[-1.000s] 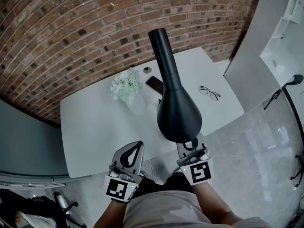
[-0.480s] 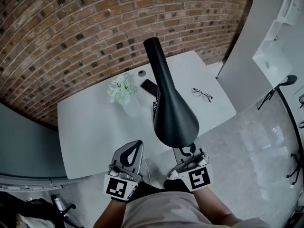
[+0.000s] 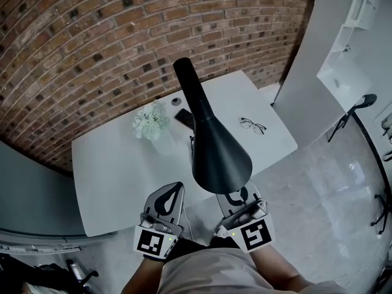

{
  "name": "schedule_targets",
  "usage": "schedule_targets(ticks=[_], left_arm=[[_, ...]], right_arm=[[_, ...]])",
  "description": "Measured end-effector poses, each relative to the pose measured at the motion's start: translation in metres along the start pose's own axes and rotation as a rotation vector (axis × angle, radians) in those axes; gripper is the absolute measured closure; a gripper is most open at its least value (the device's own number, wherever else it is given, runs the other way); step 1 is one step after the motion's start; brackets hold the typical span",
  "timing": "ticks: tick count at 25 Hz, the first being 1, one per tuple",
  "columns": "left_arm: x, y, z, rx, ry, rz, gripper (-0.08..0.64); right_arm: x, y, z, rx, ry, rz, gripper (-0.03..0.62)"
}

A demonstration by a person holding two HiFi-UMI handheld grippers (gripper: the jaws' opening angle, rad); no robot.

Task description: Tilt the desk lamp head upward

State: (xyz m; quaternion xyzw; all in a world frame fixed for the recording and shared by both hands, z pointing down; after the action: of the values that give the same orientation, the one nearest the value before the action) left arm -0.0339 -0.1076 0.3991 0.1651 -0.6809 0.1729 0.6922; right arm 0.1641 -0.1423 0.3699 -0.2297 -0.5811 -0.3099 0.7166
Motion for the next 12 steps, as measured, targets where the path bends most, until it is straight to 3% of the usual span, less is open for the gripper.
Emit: schedule_targets(ticks=[12], left_arm=[[-0.001, 0.004, -0.005, 0.010, -0.007, -0.012, 0.554]], right_arm=[[-0.021, 0.005, -0.001, -0.004, 0.045, -0.027, 0.577]])
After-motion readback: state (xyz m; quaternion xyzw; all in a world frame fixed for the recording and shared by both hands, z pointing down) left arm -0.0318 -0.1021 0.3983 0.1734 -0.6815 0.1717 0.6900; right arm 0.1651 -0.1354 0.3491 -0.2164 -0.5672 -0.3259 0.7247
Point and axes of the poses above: the fingertips, and each gripper's own axes: y backward along the fingers, z to its left, x out of its underside, the point moved 10 cm from there along y, backward along the fingers, and after that the axes turned 3 degrees about y, right-handed, at the moved point
